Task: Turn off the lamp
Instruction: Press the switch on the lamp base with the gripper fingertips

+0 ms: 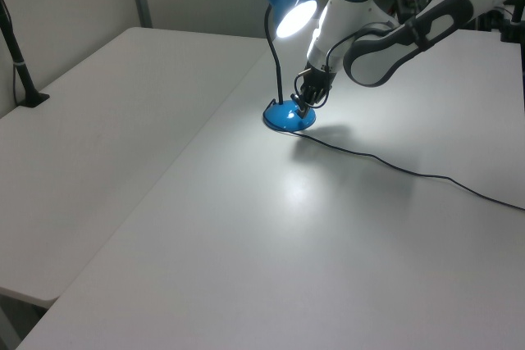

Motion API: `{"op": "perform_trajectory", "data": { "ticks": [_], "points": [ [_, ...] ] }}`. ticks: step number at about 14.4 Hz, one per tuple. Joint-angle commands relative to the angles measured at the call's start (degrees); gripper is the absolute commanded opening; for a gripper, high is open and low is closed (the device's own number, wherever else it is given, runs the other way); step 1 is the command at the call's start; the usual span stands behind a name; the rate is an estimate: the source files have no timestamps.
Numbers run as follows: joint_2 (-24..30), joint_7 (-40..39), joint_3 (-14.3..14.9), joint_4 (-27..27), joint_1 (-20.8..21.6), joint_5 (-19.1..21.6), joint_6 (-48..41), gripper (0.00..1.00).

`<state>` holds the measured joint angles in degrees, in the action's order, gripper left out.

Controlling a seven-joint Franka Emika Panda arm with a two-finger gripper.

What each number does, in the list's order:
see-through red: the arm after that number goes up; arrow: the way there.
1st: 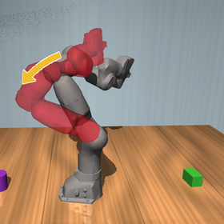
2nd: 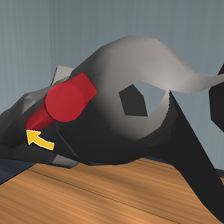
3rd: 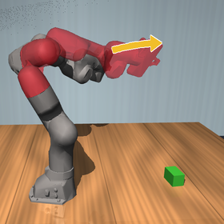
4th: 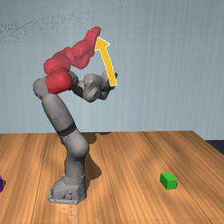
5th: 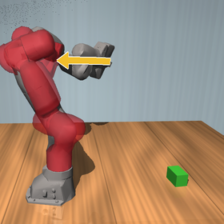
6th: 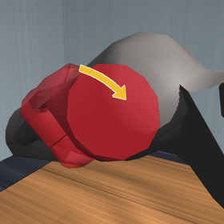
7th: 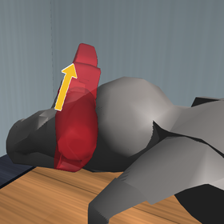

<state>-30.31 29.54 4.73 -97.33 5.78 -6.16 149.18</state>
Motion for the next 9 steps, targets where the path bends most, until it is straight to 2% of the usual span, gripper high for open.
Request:
{"op": "perform_trajectory", "data": {
  "ticks": [1,9],
  "points": [
    [-3.7,1.8,0.7,4.1,0.6,-1.2,-0.2,0.00],
    [-3.0,1.5,1.1,5.1,0.6,-1.2,-0.5,0.00]
  ]
}}
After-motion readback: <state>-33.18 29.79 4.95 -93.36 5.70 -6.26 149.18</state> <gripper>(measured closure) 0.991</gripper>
